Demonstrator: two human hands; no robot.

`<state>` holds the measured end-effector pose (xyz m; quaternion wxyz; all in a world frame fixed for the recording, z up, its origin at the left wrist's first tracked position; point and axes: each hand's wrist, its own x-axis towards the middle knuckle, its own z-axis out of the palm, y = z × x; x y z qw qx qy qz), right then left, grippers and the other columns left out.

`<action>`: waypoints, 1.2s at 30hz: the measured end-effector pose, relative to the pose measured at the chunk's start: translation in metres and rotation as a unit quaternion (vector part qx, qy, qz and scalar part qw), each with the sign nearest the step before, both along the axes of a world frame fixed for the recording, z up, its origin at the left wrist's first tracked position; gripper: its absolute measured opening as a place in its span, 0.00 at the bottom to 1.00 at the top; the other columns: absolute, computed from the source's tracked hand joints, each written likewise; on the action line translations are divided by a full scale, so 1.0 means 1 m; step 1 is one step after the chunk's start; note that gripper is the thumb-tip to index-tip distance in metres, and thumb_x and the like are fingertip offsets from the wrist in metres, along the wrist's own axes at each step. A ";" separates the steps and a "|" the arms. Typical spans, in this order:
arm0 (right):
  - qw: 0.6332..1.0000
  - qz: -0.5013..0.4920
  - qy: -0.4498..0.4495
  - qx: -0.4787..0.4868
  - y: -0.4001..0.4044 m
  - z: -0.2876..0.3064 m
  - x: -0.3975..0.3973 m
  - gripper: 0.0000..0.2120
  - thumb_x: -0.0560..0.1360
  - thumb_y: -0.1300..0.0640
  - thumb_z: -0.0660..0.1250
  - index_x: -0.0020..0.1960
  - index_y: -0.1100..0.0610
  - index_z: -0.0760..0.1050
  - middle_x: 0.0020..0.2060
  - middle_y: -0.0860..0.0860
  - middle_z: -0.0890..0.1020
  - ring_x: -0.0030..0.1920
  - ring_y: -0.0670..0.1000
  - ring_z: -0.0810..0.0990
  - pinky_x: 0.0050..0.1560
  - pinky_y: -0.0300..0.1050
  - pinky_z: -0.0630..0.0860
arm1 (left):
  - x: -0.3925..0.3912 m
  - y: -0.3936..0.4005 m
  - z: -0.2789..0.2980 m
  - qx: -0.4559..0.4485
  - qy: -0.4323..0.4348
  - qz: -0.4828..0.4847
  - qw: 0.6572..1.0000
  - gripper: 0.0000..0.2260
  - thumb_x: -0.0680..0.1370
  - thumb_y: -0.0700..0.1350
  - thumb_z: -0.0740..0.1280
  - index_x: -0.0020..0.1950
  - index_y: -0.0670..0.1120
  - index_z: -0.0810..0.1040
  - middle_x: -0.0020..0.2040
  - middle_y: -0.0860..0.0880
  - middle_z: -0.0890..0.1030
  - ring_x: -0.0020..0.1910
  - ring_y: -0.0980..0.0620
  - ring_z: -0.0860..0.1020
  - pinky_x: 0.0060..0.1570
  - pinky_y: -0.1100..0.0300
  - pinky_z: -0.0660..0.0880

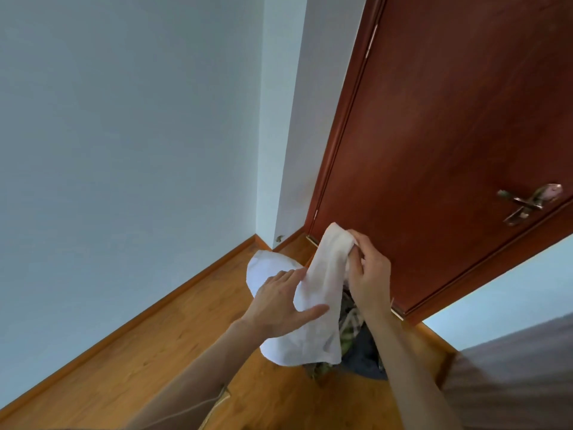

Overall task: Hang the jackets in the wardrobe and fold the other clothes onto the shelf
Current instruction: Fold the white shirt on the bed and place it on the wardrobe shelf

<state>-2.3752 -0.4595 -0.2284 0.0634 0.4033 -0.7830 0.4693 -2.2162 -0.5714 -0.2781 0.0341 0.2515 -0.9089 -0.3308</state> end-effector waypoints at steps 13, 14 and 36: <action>0.982 0.167 -0.016 -0.091 -0.090 0.140 0.022 0.12 0.85 0.59 0.63 0.43 0.57 0.72 0.28 0.44 0.66 0.28 0.44 0.65 0.31 0.36 0.61 | 0.018 -0.064 0.161 0.306 0.411 0.210 0.833 0.15 0.86 0.47 0.56 0.58 0.37 0.75 0.44 0.32 0.80 0.38 0.42 0.83 0.36 0.51 0.79; 0.977 0.189 -0.037 -0.093 -0.096 0.151 0.030 0.15 0.85 0.58 0.63 0.40 0.53 0.69 0.28 0.43 0.65 0.28 0.43 0.63 0.31 0.37 0.60 | 0.024 -0.068 0.175 0.293 0.411 0.183 0.844 0.13 0.83 0.46 0.59 0.57 0.37 0.76 0.44 0.33 0.79 0.38 0.44 0.82 0.35 0.54 0.78; 0.827 0.430 -0.036 0.360 -0.150 0.060 0.026 0.17 0.74 0.33 0.70 0.53 0.45 0.78 0.44 0.44 0.84 0.45 0.49 0.83 0.48 0.47 0.80 | 0.110 -0.043 0.218 0.182 0.496 0.430 0.732 0.10 0.82 0.46 0.70 0.62 0.44 0.82 0.56 0.43 0.87 0.57 0.43 0.85 0.59 0.42 0.81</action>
